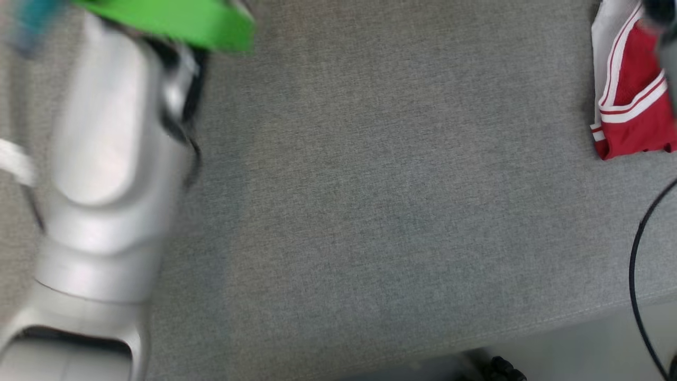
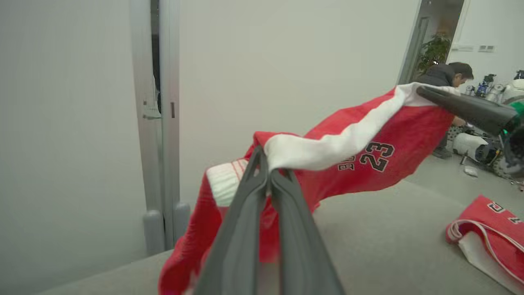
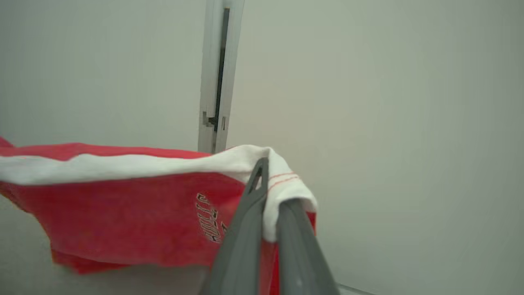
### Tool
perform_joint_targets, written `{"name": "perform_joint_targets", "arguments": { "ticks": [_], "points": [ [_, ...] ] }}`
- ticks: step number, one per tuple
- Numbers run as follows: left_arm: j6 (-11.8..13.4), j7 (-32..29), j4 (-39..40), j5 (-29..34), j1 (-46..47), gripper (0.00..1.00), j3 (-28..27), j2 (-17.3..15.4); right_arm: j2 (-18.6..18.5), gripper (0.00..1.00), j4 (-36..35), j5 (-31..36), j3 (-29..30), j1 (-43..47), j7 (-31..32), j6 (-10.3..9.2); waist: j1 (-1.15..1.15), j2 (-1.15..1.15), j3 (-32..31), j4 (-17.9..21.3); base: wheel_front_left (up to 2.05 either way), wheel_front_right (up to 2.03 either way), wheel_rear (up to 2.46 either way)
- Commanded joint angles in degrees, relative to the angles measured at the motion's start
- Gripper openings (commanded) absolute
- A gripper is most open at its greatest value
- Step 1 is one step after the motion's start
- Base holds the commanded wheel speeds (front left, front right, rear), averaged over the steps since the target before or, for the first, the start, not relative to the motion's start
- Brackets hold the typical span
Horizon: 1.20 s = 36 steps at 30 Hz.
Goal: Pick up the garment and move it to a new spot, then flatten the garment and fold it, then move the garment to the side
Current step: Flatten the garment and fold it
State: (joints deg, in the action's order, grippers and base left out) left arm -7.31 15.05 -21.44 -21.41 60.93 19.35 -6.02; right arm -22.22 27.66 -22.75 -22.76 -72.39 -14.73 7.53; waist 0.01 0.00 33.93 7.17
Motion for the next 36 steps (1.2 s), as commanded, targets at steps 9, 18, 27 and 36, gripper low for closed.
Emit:
{"name": "perform_joint_targets", "arguments": {
  "ticks": [9, 18, 27, 36],
  "points": [
    [-0.2, 0.1, -2.1, -10.7, -16.4, 0.00, 14.4, -7.2, -5.0, 0.00, -10.1, -4.4, -0.7, 26.5, 5.1, -0.08, -0.01, 0.00, -7.4, -2.2, 0.00, 0.00, 0.00],
    [-0.2, 0.1, -0.6, -17.1, -31.0, 0.00, 18.2, -13.1, -5.5, 0.00, -25.0, -9.9, 3.9, 50.6, 24.5, -0.08, -0.01, 0.00, -15.9, -2.2, 0.00, 0.00, 0.00],
    [1.7, -2.4, 3.1, -19.3, -43.9, 0.00, 20.5, -16.7, -1.8, 0.00, -39.2, -10.4, 14.7, 71.1, 45.5, -0.11, -0.01, 0.00, -21.9, -3.6, 0.00, 0.00, 0.00],
    [5.3, -9.5, 12.6, -19.7, -54.1, 0.00, 24.7, -20.1, 4.4, 0.00, -52.7, -8.5, 23.2, 83.6, 59.8, -0.09, -0.01, 0.00, -23.8, -4.6, 0.00, 0.00, 0.00]
  ]
}}
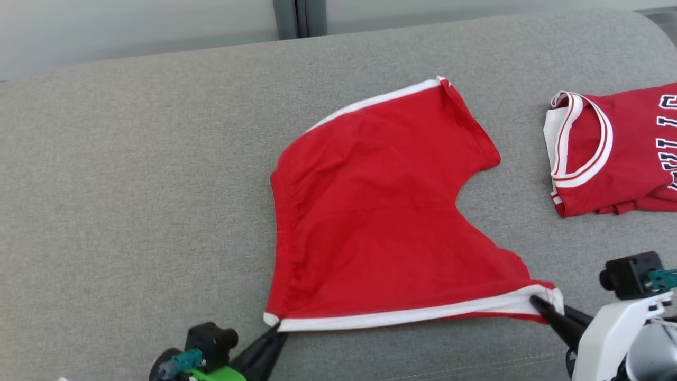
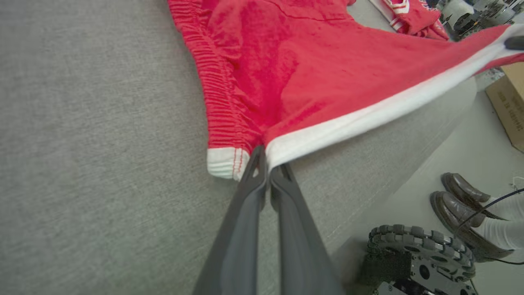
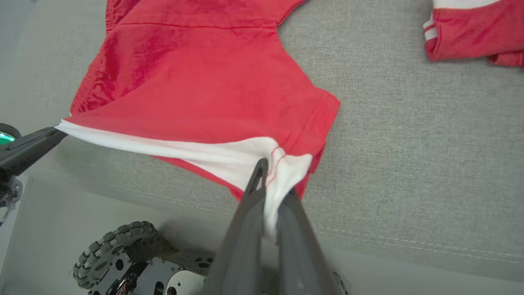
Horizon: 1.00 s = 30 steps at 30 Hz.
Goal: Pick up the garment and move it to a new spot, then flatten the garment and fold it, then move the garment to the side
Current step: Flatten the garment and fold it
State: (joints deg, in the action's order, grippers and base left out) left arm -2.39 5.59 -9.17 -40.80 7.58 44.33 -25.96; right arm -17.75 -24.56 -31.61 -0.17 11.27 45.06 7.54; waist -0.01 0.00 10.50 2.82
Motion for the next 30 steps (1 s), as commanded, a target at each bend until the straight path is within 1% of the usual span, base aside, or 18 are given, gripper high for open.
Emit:
{"name": "perform_joint_targets", "arguments": {
  "ticks": [1, 2, 4, 6, 9, 13, 16, 17, 22, 24, 30],
  "points": [
    [0.8, -0.6, 1.8, -0.5, -1.3, 0.00, 0.0, -0.5, 0.2, 0.00, -1.4, 0.8, 1.4, -0.1, 0.2, -0.10, 0.01, 0.00, -0.3, -0.2, 0.00, 0.00, 0.00],
    [1.3, -1.0, 2.7, -0.6, -1.7, 0.00, 0.0, -0.8, 0.3, 0.00, -1.9, 1.2, 1.8, -0.5, 0.4, -0.10, 0.01, 0.00, -0.3, -0.1, 0.00, 0.00, 0.00],
    [1.7, -1.1, 4.7, -1.1, -1.9, 0.00, -0.4, -0.5, 0.1, 0.00, -2.0, 1.7, 2.5, -2.5, -0.2, -0.10, 0.01, 0.00, -0.2, -0.1, 0.00, 0.00, 0.00],
    [2.0, -1.9, 5.4, -0.8, -0.2, 0.00, -0.5, -0.2, -1.0, 0.00, -0.8, 1.7, 2.7, -5.1, -1.0, -0.10, 0.01, 0.00, 0.0, -0.2, 0.00, 0.00, 0.00],
    [2.4, -3.7, 5.2, 0.0, 3.7, 0.00, -0.6, 0.8, -3.6, 0.00, 2.5, 1.5, 2.0, -10.5, -2.0, -0.11, 0.01, 0.00, 0.6, -0.4, 0.00, 0.00, 0.00],
    [1.5, -5.8, 3.5, 0.0, 9.6, 0.00, -0.8, 3.3, -7.1, 0.00, 8.5, 1.1, 0.0, -19.2, -3.6, -0.10, 0.01, 0.00, 2.1, -1.2, 0.00, 0.00, 0.00],
    [1.8, -7.1, 0.6, 1.0, 14.7, 0.00, -0.8, 5.0, -8.9, 0.00, 13.1, -0.1, -2.6, -25.5, -5.0, -0.10, 0.01, 0.00, 3.6, -1.9, 0.00, 0.00, 0.00],
    [1.9, -7.2, -0.4, 1.2, 16.6, 0.00, -0.9, 6.0, -9.5, 0.00, 14.8, -0.3, -3.8, -27.8, -5.5, -0.10, 0.01, 0.00, 4.2, -2.3, 0.00, 0.00, 0.00],
    [1.4, -6.0, -6.2, 1.8, 24.4, 0.00, -1.9, 10.3, -11.5, 0.00, 23.1, 0.3, -9.6, -38.2, -8.7, -0.09, 0.01, 0.00, 7.0, -3.8, 0.00, 0.00, 0.00],
    [1.3, -5.4, -8.7, 2.0, 27.1, 0.00, -2.5, 11.7, -11.9, 0.00, 26.1, 0.7, -11.9, -42.0, -9.7, -0.08, 0.01, 0.00, 8.2, -4.3, 0.00, 0.00, 0.00],
    [3.0, -3.1, -15.0, 2.8, 33.4, 0.00, -4.3, 14.7, -11.4, 0.00, 35.0, 0.8, -18.1, -52.7, -14.0, -0.09, 0.01, 0.00, 11.9, -5.2, 0.00, 0.00, 0.00]
  ]
}}
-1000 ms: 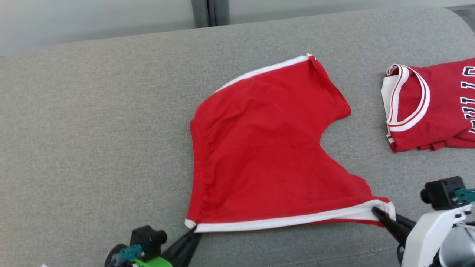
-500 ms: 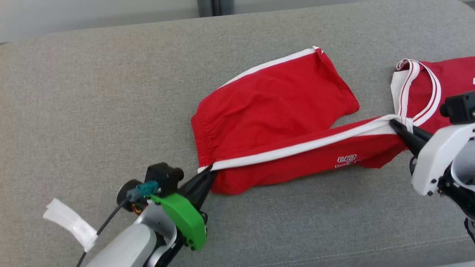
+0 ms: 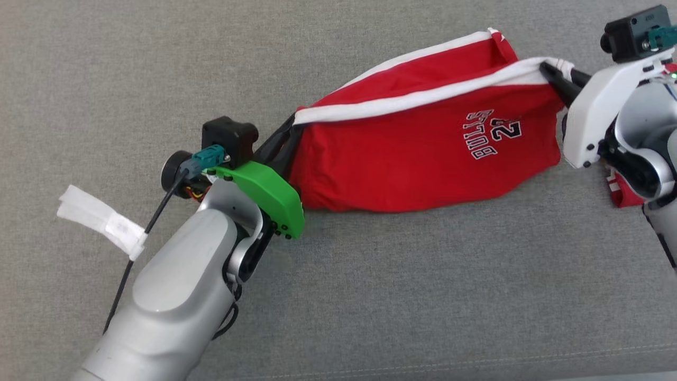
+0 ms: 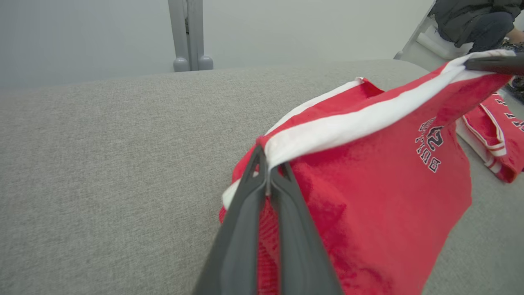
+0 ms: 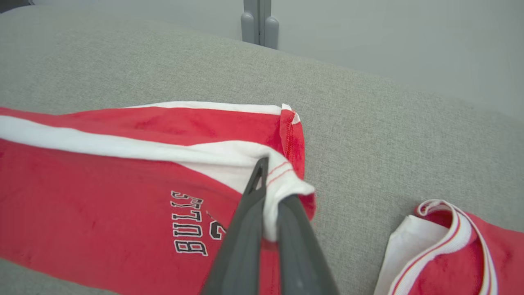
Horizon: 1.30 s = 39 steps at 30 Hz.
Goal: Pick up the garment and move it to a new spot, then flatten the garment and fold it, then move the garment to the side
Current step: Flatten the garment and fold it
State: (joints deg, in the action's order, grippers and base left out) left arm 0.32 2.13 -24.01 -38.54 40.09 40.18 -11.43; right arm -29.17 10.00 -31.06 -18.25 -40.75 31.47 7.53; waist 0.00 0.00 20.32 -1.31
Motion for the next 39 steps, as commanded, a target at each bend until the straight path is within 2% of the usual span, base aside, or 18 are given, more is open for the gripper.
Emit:
{"name": "perform_joint_targets", "arguments": {
  "ticks": [1, 7, 10, 11, 12, 20, 26, 30, 32, 36, 39],
  "points": [
    [0.3, 0.6, -1.0, 0.6, 1.6, 0.00, -0.3, 0.6, 0.0, 0.00, 1.7, 0.5, -0.9, -2.1, -1.2, -0.07, 0.00, 0.00, 2.6, -1.2, 0.00, 0.00, 0.00],
    [1.2, 2.6, -6.2, 0.1, 4.9, 0.00, -1.3, 2.9, 1.2, 0.00, 10.0, 0.8, -4.6, -10.0, -6.1, -0.08, 0.00, 0.00, 4.8, -1.9, 0.00, 0.00, 0.00],
    [0.8, 3.4, -8.6, -0.3, 6.2, 0.00, -1.7, 3.9, 1.9, 0.00, 14.4, 1.1, -6.1, -12.6, -8.7, -0.08, 0.00, 0.00, 5.6, -2.2, 0.00, 0.00, 0.00],
    [0.8, 3.7, -9.2, -0.4, 6.5, 0.10, -1.8, 4.2, 2.3, 0.16, 15.6, 1.0, -6.5, -13.2, -9.3, -0.08, 0.00, 0.00, 5.7, -2.3, 0.00, 0.00, 0.00],
    [0.9, 4.3, -9.9, -0.5, 7.0, 1.00, -2.0, 4.5, 2.5, 1.00, 16.9, 0.9, -6.9, -14.1, -10.0, -0.08, 0.00, 0.00, 5.8, -2.4, 0.00, 0.00, 0.00],
    [-0.2, 8.1, -14.5, -1.7, 7.7, 1.00, -2.4, 6.2, 3.4, 1.00, 22.5, -2.0, -10.2, -17.1, -16.0, -0.08, 0.00, 0.00, 4.0, -2.7, 0.00, 0.00, 0.00],
    [-0.7, 10.6, -17.0, -2.8, 4.7, 1.00, -3.4, 6.3, 2.1, 1.00, 24.6, -5.1, -12.2, -16.6, -16.3, -0.08, 0.00, 0.00, 0.3, -2.5, 0.00, 0.00, 0.00],
    [0.1, 12.6, -16.1, -1.8, 1.7, 1.00, -4.8, 5.2, 0.6, 1.00, 25.8, -6.8, -11.7, -14.4, -15.2, -0.08, 0.00, 0.00, -2.5, -2.8, 0.00, 0.00, 0.00],
    [0.4, 13.0, -14.4, -0.9, -0.3, 1.00, -6.0, 4.5, 0.0, 1.00, 26.7, -7.9, -10.7, -13.2, -13.7, -0.07, 0.00, 0.00, -3.7, -3.0, 0.00, 0.00, 0.00],
    [0.9, 13.1, -4.5, 4.5, -6.6, 1.00, -12.2, 2.7, -0.7, 1.00, 28.6, -9.4, -8.7, -10.0, -10.9, -0.07, 0.00, 0.00, -5.0, -3.6, 0.00, 0.00, 0.00],
    [0.1, 13.0, 3.3, 10.0, -13.0, 1.00, -17.2, 2.4, -0.2, 1.00, 30.1, -9.8, -6.8, -8.1, -10.5, -0.07, 0.00, 0.00, -5.2, -4.2, 0.00, 0.00, 0.00]
  ]
}}
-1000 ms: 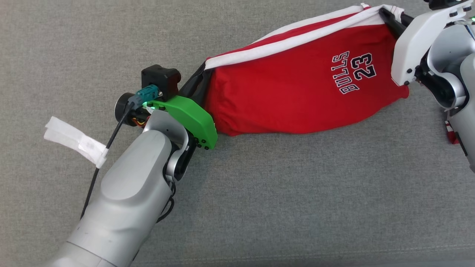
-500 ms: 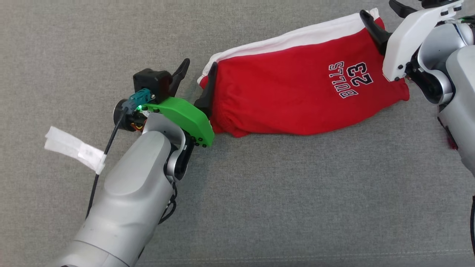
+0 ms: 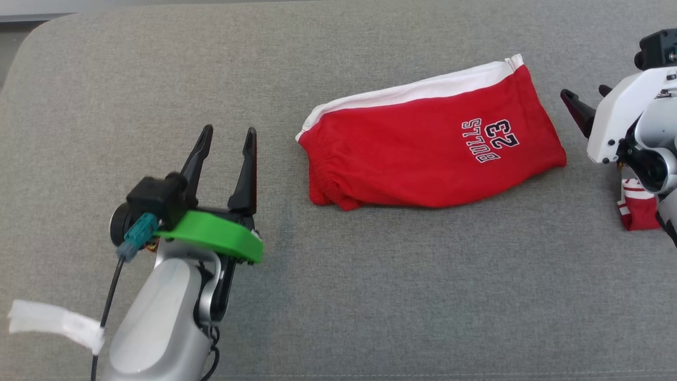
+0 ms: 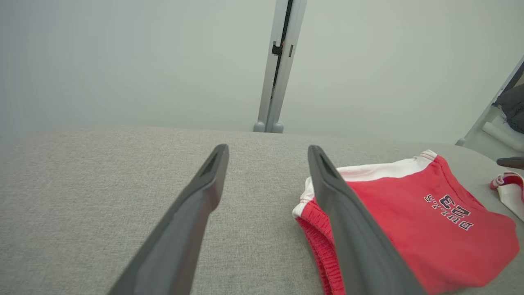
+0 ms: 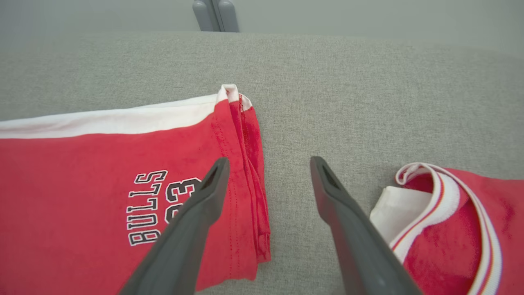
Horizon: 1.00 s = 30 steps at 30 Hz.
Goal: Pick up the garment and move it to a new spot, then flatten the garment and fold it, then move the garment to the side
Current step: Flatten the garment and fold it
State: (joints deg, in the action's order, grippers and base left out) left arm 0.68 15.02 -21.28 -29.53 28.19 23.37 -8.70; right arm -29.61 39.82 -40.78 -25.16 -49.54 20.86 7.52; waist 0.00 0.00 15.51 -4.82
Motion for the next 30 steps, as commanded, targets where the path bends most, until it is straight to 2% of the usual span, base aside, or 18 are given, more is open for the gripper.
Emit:
{"name": "perform_joint_targets", "arguments": {
  "ticks": [1, 6, 14, 19, 25, 26, 27, 30],
  "points": [
    [-0.6, 0.2, 2.3, 2.2, -2.8, 1.00, -1.9, -0.2, 0.5, 1.00, 0.8, -0.1, 0.7, 1.3, 0.2, -0.06, 0.00, 0.00, -0.2, -0.9, 0.00, 0.00, 0.00],
    [-3.3, 0.2, 9.0, 8.9, -10.6, 1.00, -10.0, 1.9, 1.9, 1.00, 3.9, 1.6, 3.6, 2.3, -1.3, -0.06, 0.00, 0.00, 1.2, -2.2, 0.00, 0.00, 0.00],
    [-5.8, 0.2, 11.3, 14.2, -15.1, 1.00, -17.4, 4.8, 4.2, 1.00, 8.9, 5.0, 7.4, 0.5, -3.3, -0.06, 0.00, 0.00, 3.9, -4.6, 0.00, 0.00, 0.00],
    [-6.8, 0.2, 11.7, 14.7, -15.8, 1.00, -19.3, 5.5, 4.3, 1.00, 11.0, 8.2, 7.8, -0.7, -3.8, -0.06, 0.00, 0.00, 5.6, -6.0, 0.00, 0.00, 0.00],
    [-7.3, 0.2, 12.1, 14.1, -15.8, 1.00, -19.3, 5.8, 7.1, 1.00, 13.9, 9.3, 7.9, -0.4, -1.0, 0.00, 0.00, 0.00, 6.4, -6.8, 0.00, 0.00, 0.00],
    [-7.4, 0.2, 12.1, 13.6, -15.8, 1.00, -19.2, 5.8, 7.5, 0.38, 13.9, 9.5, 7.4, -0.2, -0.4, 0.01, 0.00, 0.00, 6.4, -6.7, 0.00, 0.00, 0.00],
    [-7.4, 0.2, 12.1, 13.4, -15.8, 1.00, -19.1, 5.8, 7.8, 0.00, 13.7, 9.5, 7.1, 0.0, -0.3, 0.09, 0.00, 0.00, 6.3, -6.7, 0.00, 0.00, 0.00],
    [-7.3, 0.2, 11.9, 13.3, -16.1, 1.00, -19.1, 5.8, 6.7, 0.00, 13.2, 10.4, 6.8, 1.1, -0.5, 0.03, 0.00, 0.00, 5.5, -6.0, 0.00, 0.00, 0.00]
  ]
}}
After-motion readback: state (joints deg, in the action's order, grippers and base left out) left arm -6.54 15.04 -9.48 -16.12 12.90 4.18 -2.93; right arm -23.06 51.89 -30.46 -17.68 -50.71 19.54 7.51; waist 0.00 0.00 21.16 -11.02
